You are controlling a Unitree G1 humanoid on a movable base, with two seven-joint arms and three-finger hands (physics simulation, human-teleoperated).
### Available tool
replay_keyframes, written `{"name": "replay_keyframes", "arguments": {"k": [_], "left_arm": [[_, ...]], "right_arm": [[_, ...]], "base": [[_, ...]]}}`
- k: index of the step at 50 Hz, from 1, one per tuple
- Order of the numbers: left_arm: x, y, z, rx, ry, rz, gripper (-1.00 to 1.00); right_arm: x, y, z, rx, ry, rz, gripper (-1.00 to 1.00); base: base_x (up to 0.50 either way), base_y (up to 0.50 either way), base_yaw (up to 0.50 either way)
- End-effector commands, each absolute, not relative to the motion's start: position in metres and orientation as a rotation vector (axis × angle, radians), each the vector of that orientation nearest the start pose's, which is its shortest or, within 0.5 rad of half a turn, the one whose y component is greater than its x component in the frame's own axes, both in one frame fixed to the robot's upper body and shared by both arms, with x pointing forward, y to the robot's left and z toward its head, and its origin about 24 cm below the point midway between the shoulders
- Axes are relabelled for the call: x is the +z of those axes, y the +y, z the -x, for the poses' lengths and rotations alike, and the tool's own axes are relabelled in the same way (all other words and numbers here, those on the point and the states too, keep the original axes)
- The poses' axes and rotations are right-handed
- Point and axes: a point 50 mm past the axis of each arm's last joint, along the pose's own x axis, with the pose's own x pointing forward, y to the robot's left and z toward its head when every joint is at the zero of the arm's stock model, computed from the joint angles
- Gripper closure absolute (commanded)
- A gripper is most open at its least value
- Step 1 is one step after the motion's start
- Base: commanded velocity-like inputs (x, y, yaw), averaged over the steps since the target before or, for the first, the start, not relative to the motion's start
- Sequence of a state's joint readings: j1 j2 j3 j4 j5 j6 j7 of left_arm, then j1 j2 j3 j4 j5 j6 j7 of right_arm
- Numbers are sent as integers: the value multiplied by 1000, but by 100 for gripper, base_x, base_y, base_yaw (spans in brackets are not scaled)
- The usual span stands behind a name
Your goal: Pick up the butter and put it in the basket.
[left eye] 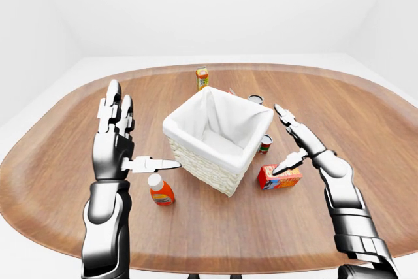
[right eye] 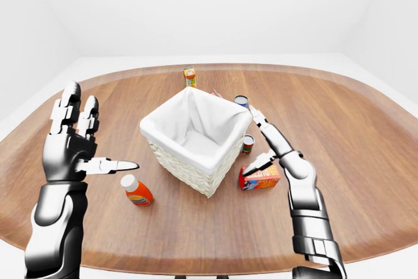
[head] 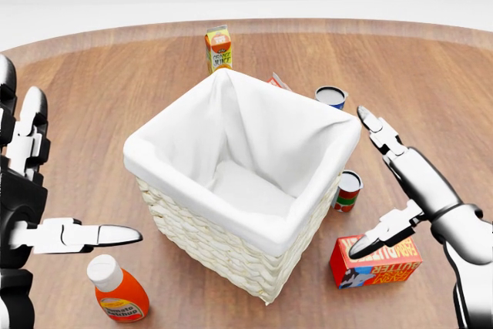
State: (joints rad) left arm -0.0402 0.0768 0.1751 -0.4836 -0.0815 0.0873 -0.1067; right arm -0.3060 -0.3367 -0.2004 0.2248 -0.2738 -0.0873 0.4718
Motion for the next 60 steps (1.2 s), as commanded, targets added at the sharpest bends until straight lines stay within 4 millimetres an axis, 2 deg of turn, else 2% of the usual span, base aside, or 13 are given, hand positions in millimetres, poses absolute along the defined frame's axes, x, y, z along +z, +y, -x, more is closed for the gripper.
{"name": "replay_keyframes", "arguments": {"k": [1,9,15,27,32,35,43,60], "left_arm": [[157,189,-235,25,-448,-47,-100],[155,189,-234,27,-441,-45,-100],[154,189,-235,26,-435,-45,-100],[154,189,-234,28,-433,-45,-100],[153,189,-235,28,-428,-46,-100],[152,190,-235,32,-424,-46,-100],[151,190,-236,30,-422,-45,-100],[147,192,-236,35,-405,-38,-100]], "right_arm": [[65,-246,-310,323,186,687,-100],[41,-260,-317,265,338,779,-100],[25,-262,-320,254,429,833,-100],[6,-254,-325,271,526,991,-100],[2,-252,-328,266,544,1045,-100],[-5,-247,-325,304,571,1018,-100],[-11,-239,-328,303,577,1128,-100],[-12,-214,-337,334,522,1261,-100]], "base": [[0,0,0],[0,0,0],[0,0,0],[0,0,0],[0,0,0],[0,0,0],[0,0,0],[0,0,0]]}}
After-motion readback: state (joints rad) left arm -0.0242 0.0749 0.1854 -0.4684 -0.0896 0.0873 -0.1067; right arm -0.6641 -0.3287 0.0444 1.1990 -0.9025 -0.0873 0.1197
